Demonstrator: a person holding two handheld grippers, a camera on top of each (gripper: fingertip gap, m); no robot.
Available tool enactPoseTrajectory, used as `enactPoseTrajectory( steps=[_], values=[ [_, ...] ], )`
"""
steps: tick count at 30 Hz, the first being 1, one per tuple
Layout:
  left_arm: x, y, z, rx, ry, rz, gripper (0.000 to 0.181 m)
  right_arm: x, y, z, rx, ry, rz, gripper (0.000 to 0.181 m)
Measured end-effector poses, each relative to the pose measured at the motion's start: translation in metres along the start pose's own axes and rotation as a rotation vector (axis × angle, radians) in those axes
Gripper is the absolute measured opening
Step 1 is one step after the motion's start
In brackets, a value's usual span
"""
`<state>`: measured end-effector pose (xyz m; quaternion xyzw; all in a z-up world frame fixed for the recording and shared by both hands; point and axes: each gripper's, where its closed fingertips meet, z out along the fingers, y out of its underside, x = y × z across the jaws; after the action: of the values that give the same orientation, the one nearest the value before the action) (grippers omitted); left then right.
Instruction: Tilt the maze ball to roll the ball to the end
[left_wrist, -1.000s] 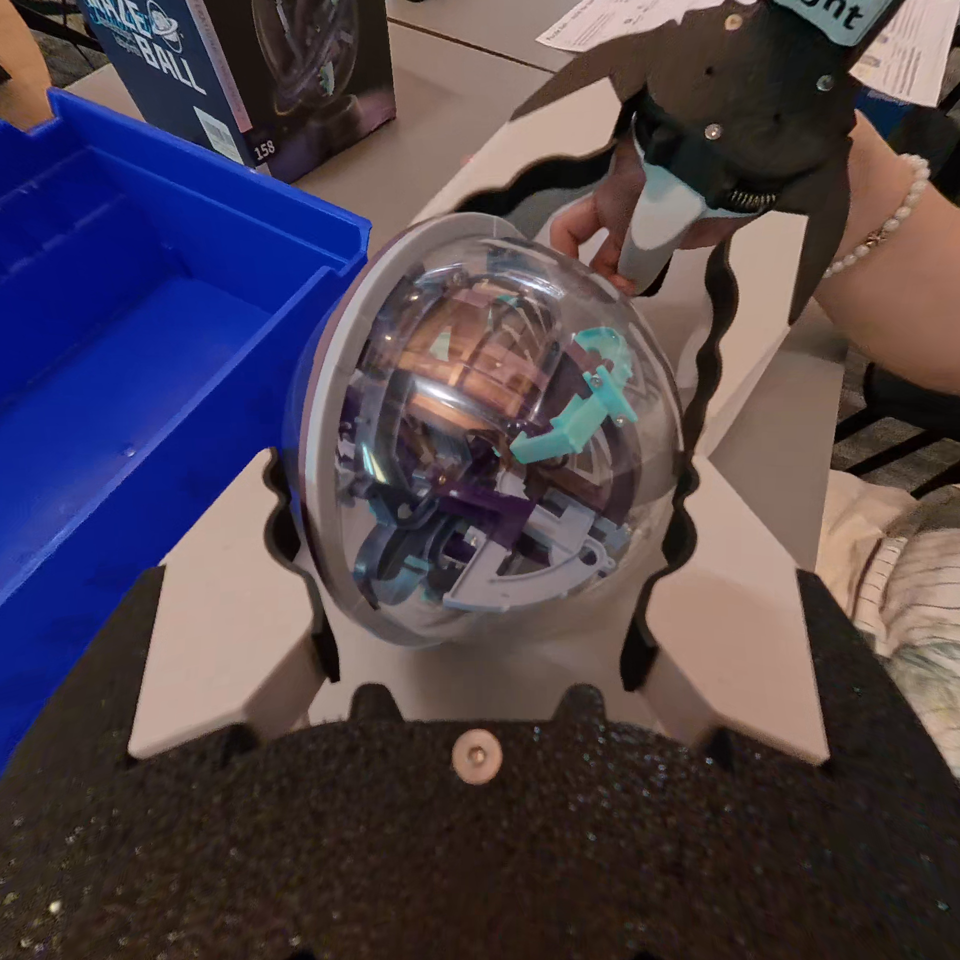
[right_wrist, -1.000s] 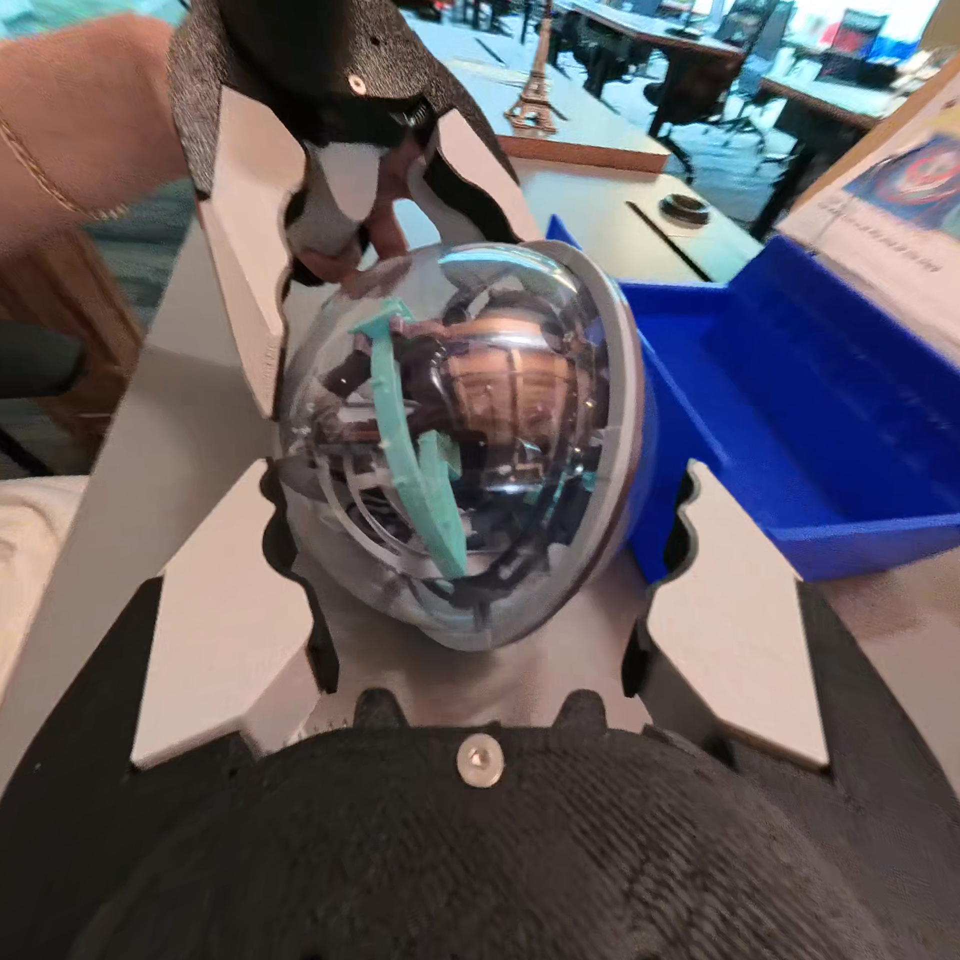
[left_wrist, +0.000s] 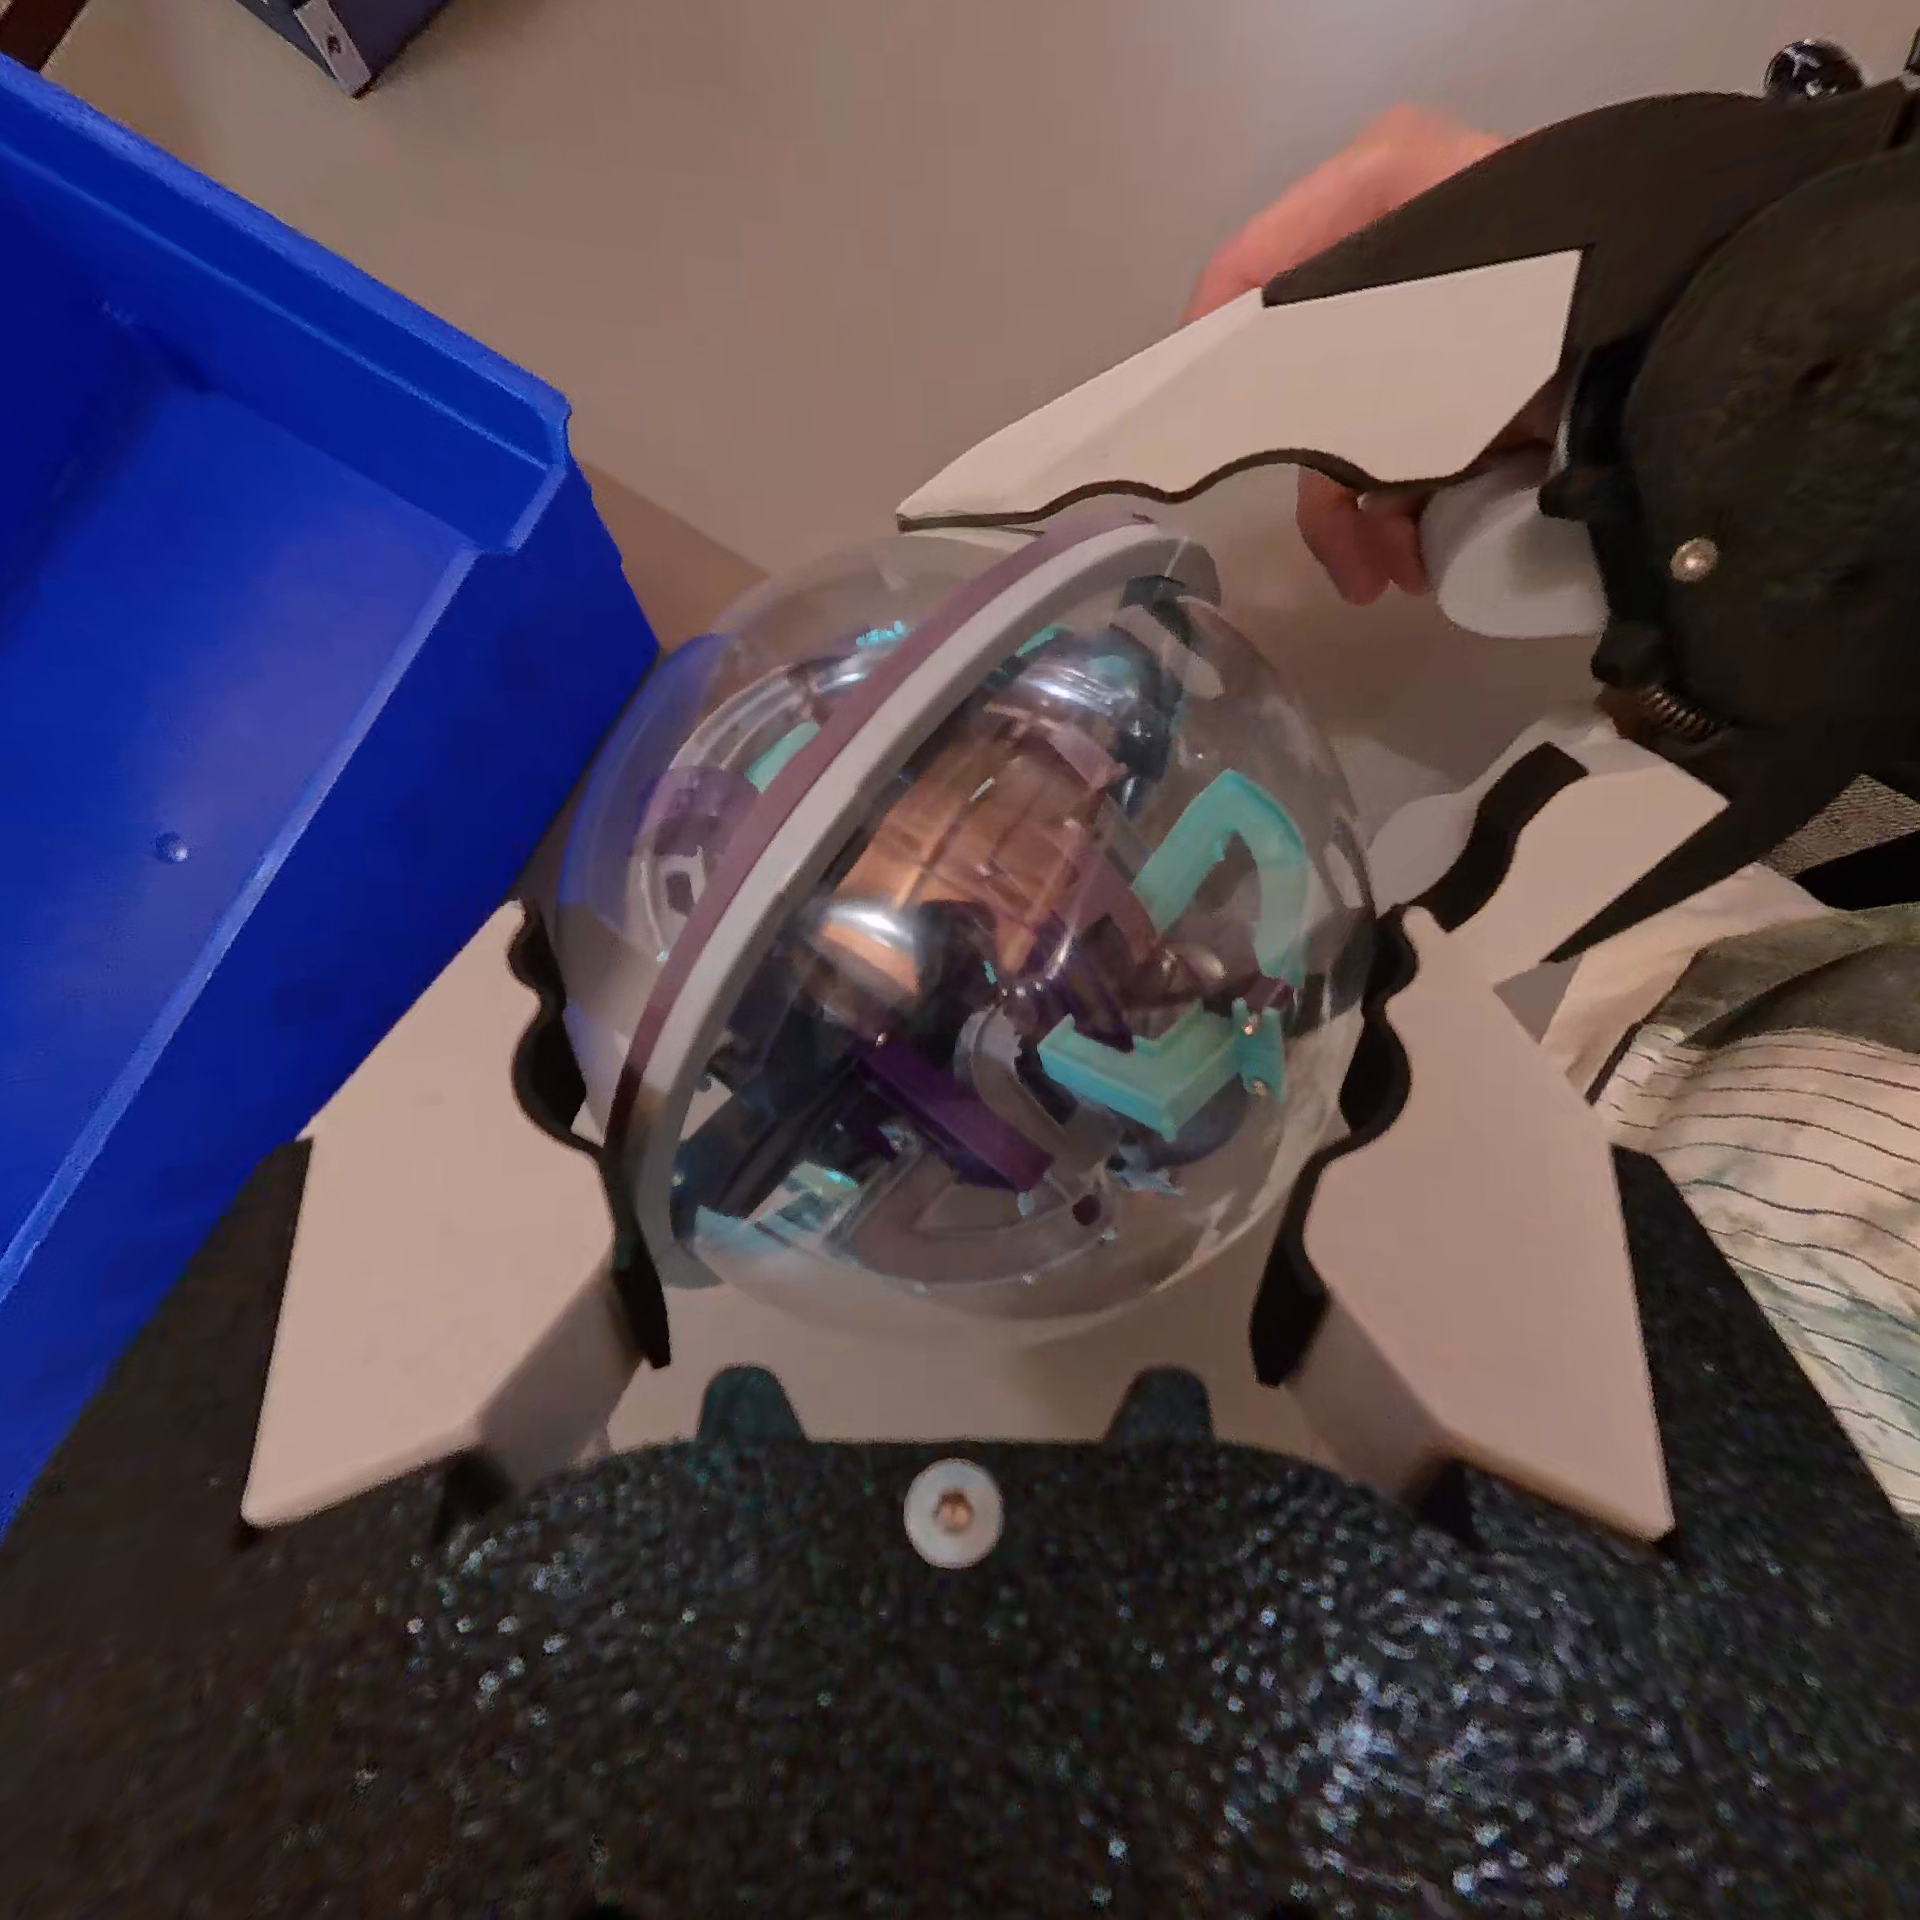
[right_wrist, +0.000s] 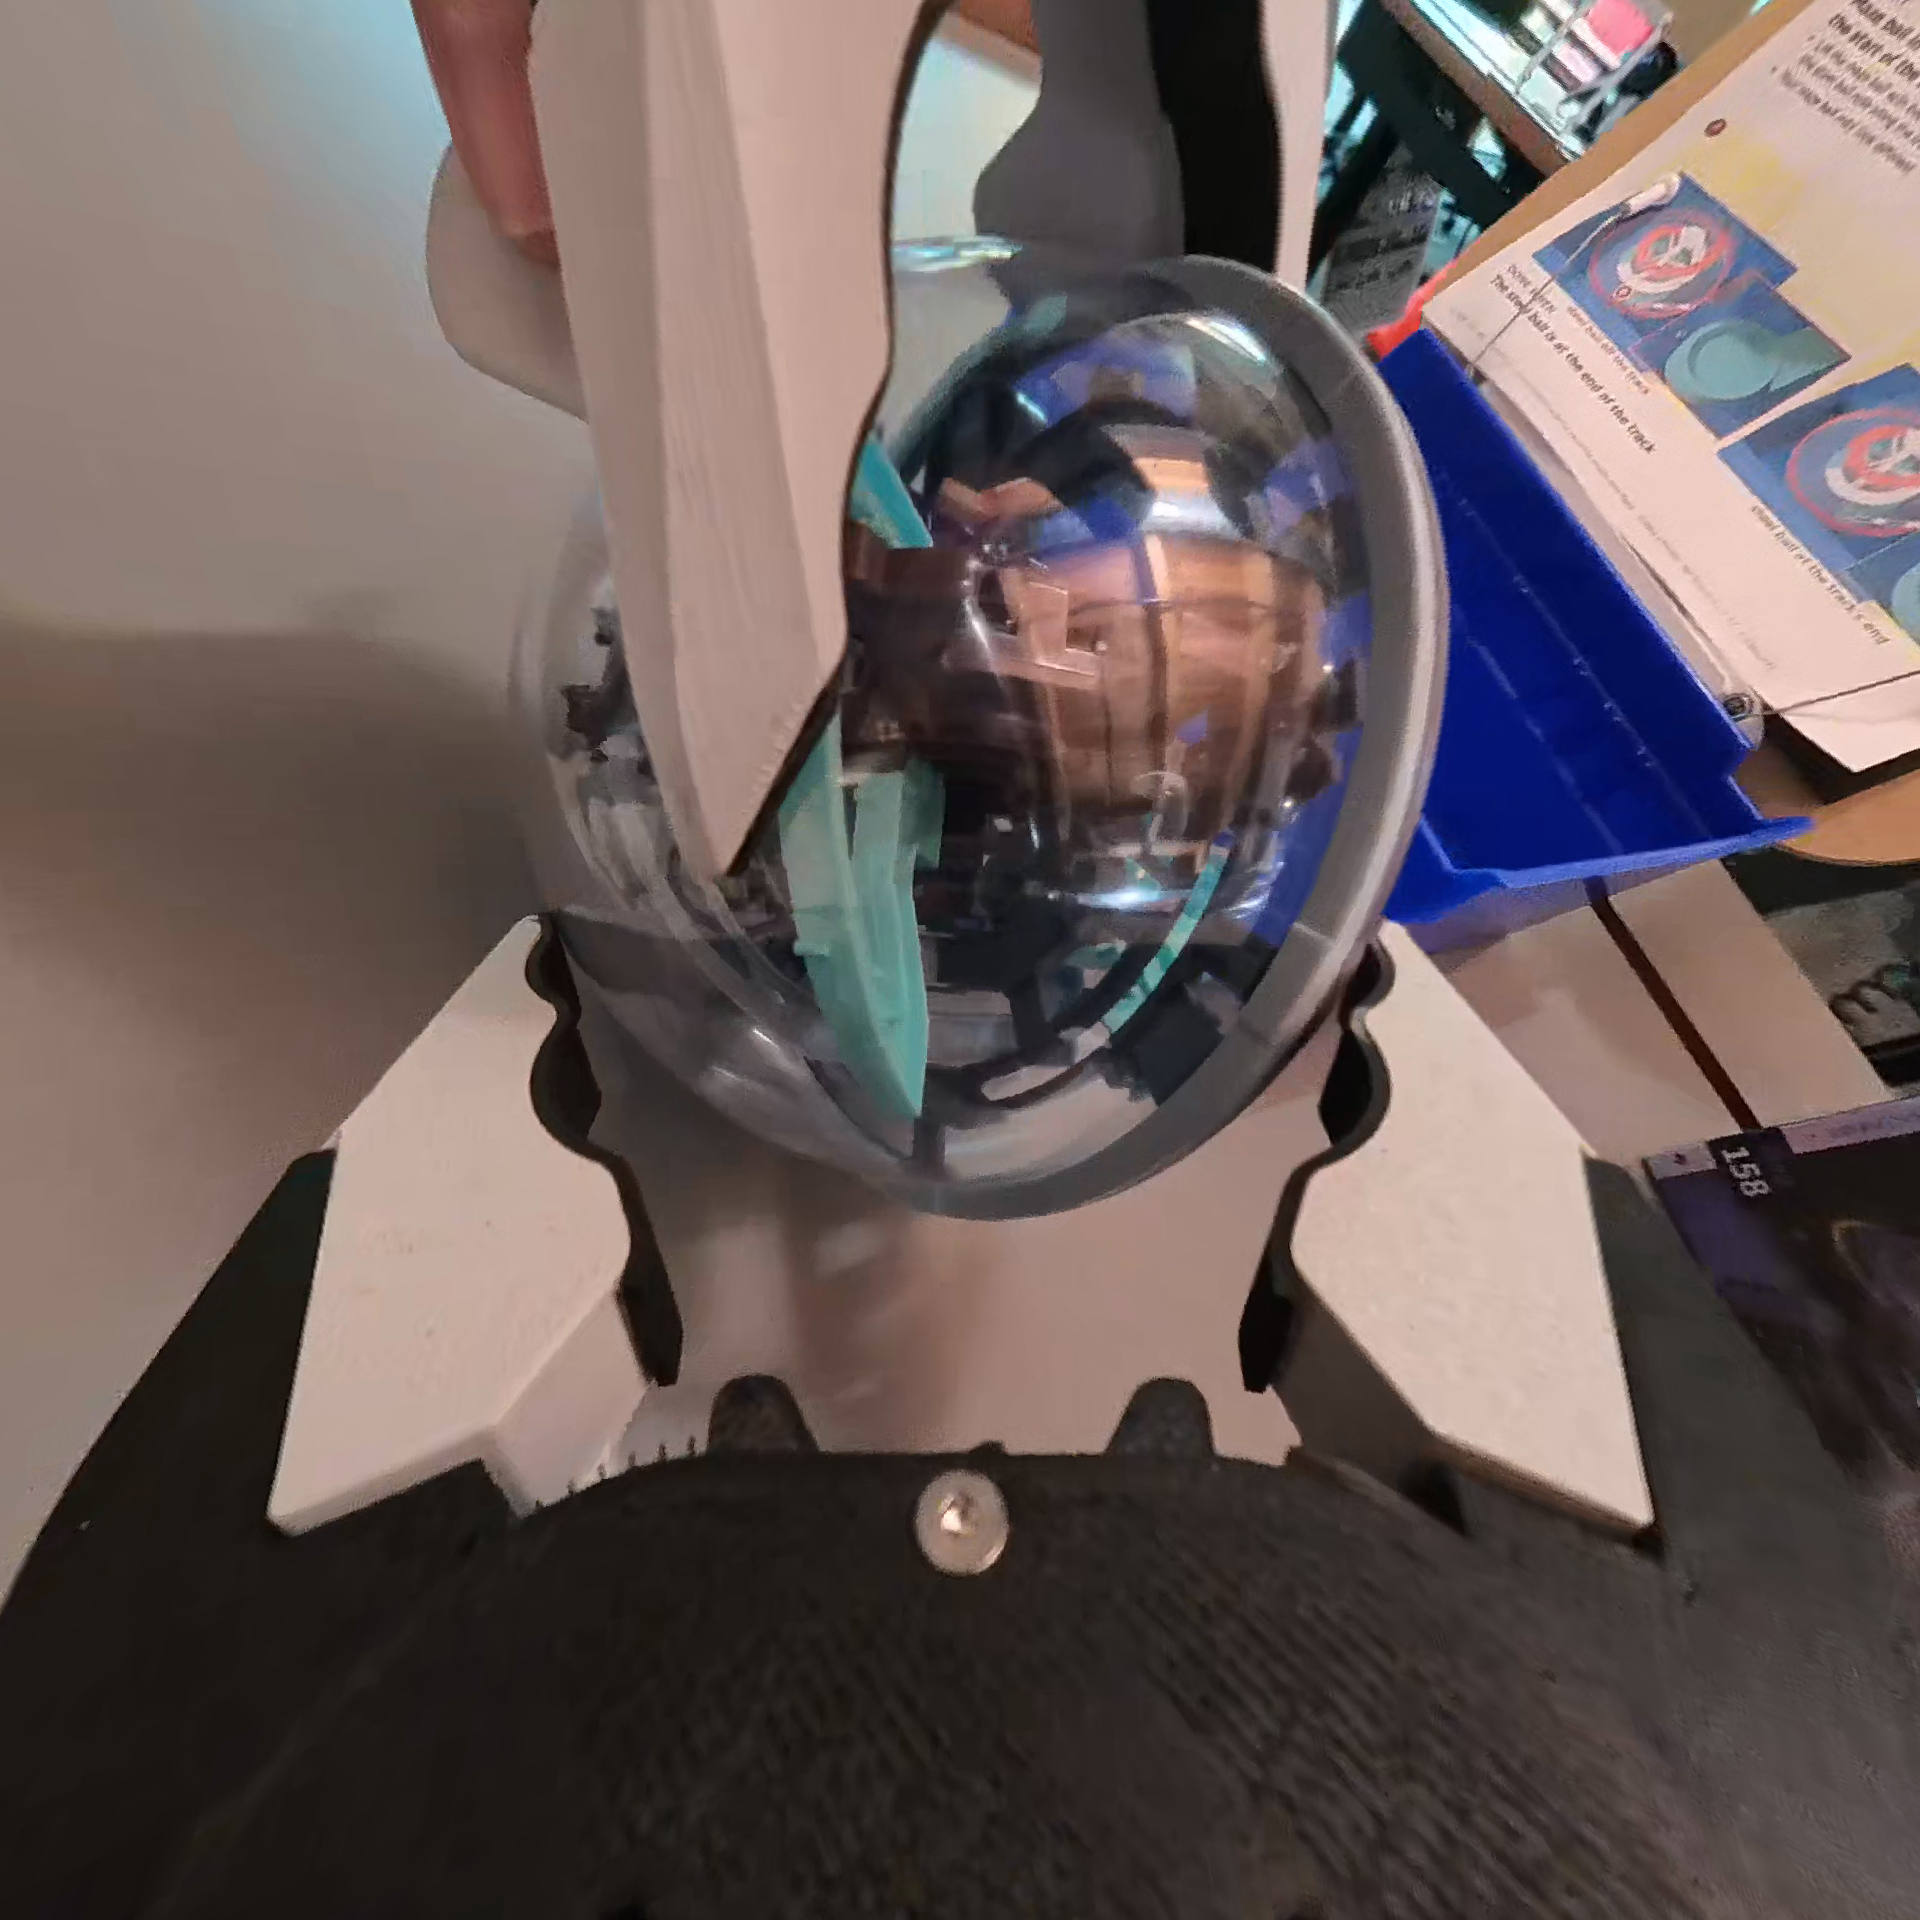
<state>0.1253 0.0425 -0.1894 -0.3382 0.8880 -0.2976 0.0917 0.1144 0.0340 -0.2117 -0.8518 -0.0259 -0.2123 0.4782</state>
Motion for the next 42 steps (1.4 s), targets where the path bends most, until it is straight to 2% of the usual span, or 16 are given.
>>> enactPoseTrajectory(
  steps=[7, 18, 30, 42],
  values=[
    [0.003, 0.004, -0.005, 0.043, -0.016, 0.021, 0.146, -0.003, -0.004, -0.003, 0.044, 0.000, -0.064, 0.139],
    [0.021, 0.020, -0.016, 0.096, -0.142, 0.148, 0.146, -0.021, -0.011, -0.011, 0.080, 0.147, -0.256, 0.139],
    [0.027, 0.022, -0.018, 0.175, -0.173, 0.206, 0.146, -0.028, -0.014, -0.015, 0.120, 0.193, -0.282, 0.138],
    [0.028, 0.020, -0.017, 0.145, -0.172, 0.221, 0.146, -0.028, -0.014, -0.017, 0.150, 0.204, -0.265, 0.138]
  ],
)
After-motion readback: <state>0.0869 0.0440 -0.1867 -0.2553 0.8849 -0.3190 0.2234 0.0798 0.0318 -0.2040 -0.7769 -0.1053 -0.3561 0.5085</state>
